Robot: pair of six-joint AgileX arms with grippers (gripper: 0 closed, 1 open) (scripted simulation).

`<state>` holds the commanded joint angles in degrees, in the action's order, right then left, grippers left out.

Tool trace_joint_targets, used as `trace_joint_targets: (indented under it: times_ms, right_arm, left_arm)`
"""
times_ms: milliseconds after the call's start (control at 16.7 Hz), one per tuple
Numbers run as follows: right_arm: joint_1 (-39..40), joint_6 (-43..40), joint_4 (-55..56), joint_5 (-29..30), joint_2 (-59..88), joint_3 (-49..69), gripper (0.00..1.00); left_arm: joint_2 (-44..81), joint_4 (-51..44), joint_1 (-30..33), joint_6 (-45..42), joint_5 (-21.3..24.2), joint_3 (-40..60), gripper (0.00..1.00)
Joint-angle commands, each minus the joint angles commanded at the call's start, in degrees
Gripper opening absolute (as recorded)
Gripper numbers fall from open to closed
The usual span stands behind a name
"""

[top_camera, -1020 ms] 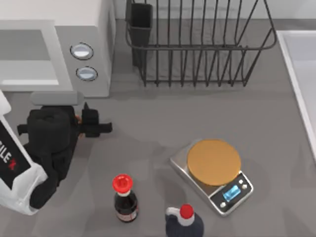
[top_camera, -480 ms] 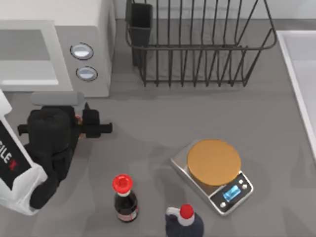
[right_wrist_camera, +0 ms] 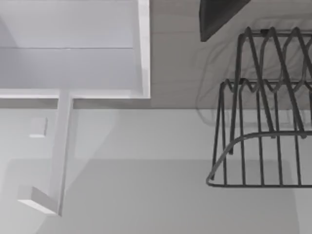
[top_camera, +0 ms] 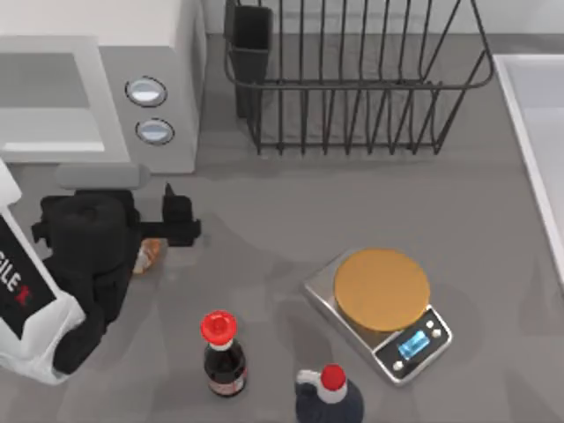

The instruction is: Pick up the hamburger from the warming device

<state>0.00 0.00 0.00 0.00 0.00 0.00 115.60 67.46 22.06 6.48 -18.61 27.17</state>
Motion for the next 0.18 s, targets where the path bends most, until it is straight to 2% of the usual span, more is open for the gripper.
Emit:
trace_joint_targets:
  times_ms: [180]
  right_arm:
    - [0.0, 0.0, 0.0, 0.0, 0.0, 0.0, 1.0]
  left_arm:
    - [0.0, 0.0, 0.0, 0.0, 0.0, 0.0, 1.0]
